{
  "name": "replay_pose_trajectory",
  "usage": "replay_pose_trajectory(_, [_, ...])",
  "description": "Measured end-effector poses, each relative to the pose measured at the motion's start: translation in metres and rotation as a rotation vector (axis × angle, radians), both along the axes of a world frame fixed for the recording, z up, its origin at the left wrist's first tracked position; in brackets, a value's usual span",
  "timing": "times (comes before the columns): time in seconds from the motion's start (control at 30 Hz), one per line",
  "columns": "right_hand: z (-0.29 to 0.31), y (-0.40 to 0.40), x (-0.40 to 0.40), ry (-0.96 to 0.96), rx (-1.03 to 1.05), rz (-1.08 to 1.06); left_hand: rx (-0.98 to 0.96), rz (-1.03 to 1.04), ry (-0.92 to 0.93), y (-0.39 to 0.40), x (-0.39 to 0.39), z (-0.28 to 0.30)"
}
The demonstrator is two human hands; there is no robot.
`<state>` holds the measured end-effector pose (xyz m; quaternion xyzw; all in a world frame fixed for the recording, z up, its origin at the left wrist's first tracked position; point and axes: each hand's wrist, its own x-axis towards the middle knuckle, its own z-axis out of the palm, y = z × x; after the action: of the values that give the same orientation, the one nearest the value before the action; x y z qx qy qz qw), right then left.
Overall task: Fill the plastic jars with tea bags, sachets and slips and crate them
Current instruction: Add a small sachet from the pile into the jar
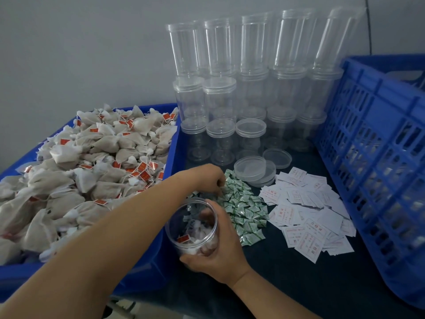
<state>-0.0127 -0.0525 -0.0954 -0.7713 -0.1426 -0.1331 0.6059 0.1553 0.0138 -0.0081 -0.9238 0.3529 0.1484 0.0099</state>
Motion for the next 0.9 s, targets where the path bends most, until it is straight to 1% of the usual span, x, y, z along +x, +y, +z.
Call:
replay_pose_trajectory(0.1, [0.001, 0.000, 0.001, -0.007, 0.011, 0.004, -0.072, 0.045, 0.035, 0.005, -0.008, 0.022])
replay_pose_trajectory(0.2, [0.000, 0.000, 0.001, -0.020, 0.019, 0.017, -0.130, 0.092, 0.148, 0.017, -0.024, 0.049])
replay_pose_trajectory(0.27, [-0.001, 0.000, 0.001, -0.026, 0.020, 0.026, -0.178, 0.116, 0.177, 0.028, -0.039, 0.067])
replay_pose_trajectory(0.47, [-0.003, 0.000, 0.001, -0.010, 0.053, 0.045, -0.316, 0.150, 0.045, 0.070, -0.092, 0.098])
replay_pose_trajectory(0.6, [-0.005, 0.001, 0.003, -0.013, 0.066, 0.040, -0.388, 0.194, 0.058, 0.090, -0.116, 0.096])
replay_pose_trajectory(0.67, [-0.006, 0.001, 0.003, -0.006, 0.072, 0.038, -0.341, 0.196, 0.077, 0.095, -0.123, 0.094])
replay_pose_trajectory(0.73, [-0.007, 0.002, 0.004, -0.003, 0.084, 0.044, -0.226, 0.173, 0.073, 0.097, -0.125, 0.089])
replay_pose_trajectory(0.8, [-0.009, 0.002, 0.004, 0.005, 0.099, 0.053, -0.110, 0.148, 0.001, 0.095, -0.126, 0.079])
replay_pose_trajectory(0.9, [-0.009, 0.002, 0.004, 0.015, 0.115, 0.054, -0.066, 0.144, -0.113, 0.083, -0.131, 0.063])
